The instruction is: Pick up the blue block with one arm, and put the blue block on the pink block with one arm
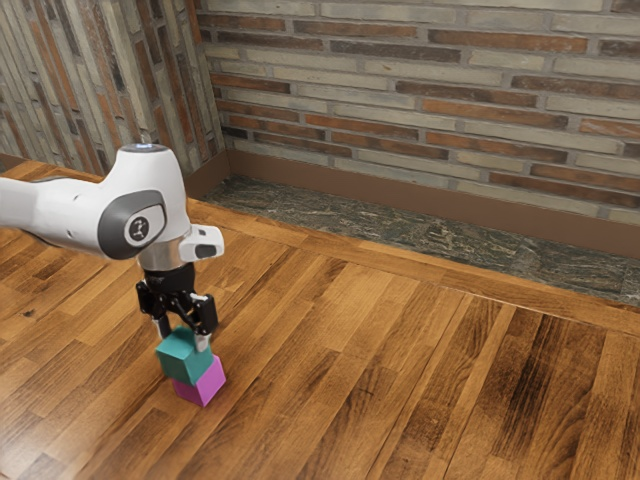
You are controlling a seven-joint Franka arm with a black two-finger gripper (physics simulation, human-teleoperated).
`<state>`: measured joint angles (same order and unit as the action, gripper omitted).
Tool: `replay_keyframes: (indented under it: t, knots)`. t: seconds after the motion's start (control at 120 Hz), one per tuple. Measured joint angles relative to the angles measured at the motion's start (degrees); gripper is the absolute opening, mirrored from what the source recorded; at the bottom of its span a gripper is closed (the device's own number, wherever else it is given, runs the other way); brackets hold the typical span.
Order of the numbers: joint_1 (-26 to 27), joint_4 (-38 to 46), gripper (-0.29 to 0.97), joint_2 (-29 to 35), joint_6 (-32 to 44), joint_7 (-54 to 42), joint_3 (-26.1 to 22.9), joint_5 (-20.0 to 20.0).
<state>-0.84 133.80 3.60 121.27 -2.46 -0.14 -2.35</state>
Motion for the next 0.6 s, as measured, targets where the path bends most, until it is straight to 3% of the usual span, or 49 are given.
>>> replay_keyframes:
  t: [0.283, 0.442, 0.508, 0.6]
  knots:
    - [-0.2, -0.1, 0.65, 8.18, -2.0, -1.15, -0.22, -0.02]
    - [0.22, -1.08, 0.67, 13.3, -6.54, -3.62, -3.34, 0.01]
    - [0.61, -5.95, 0.67, 13.18, -9.66, -6.3, -5.35, -0.13]
    - [1.07, -20.24, 0.67, 8.14, -16.23, -9.68, -13.7, 0.26]
